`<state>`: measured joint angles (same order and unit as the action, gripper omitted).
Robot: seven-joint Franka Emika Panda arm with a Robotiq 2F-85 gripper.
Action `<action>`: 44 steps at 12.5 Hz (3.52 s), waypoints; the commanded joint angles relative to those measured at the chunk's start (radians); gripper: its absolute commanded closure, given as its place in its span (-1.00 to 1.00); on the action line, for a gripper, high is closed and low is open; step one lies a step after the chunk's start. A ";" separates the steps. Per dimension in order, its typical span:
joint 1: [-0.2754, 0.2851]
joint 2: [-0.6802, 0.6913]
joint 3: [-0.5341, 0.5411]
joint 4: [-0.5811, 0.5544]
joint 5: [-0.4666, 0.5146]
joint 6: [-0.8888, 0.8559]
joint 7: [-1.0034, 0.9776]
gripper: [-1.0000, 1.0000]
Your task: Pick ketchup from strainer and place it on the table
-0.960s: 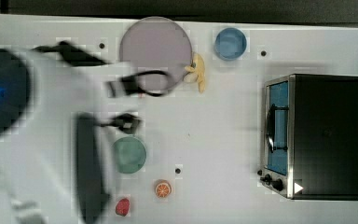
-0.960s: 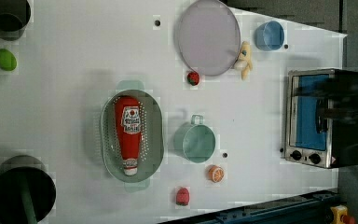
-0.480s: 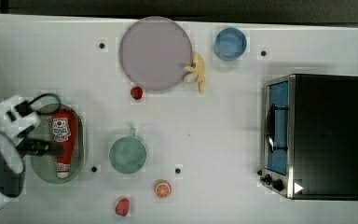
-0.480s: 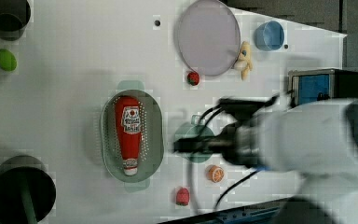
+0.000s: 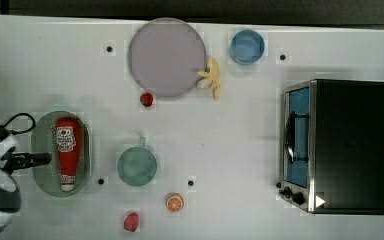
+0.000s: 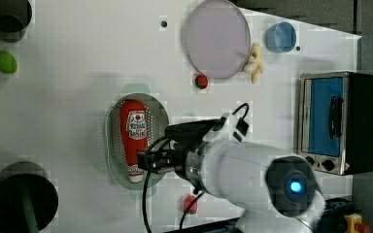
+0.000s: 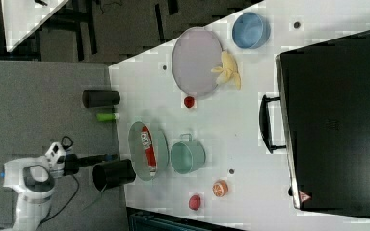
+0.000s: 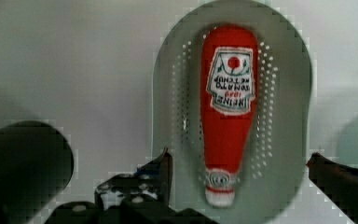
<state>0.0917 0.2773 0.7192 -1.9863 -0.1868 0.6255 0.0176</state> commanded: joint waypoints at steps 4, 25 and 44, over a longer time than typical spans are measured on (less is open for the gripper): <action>-0.020 0.220 -0.038 -0.062 -0.175 0.216 0.168 -1.00; -0.087 0.054 0.051 -0.015 -0.067 0.120 0.282 -0.21; -0.434 -0.069 -0.328 0.009 -0.036 -0.019 -0.338 -0.21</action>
<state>-0.3674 0.2301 0.3650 -1.9629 -0.2321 0.6108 -0.1808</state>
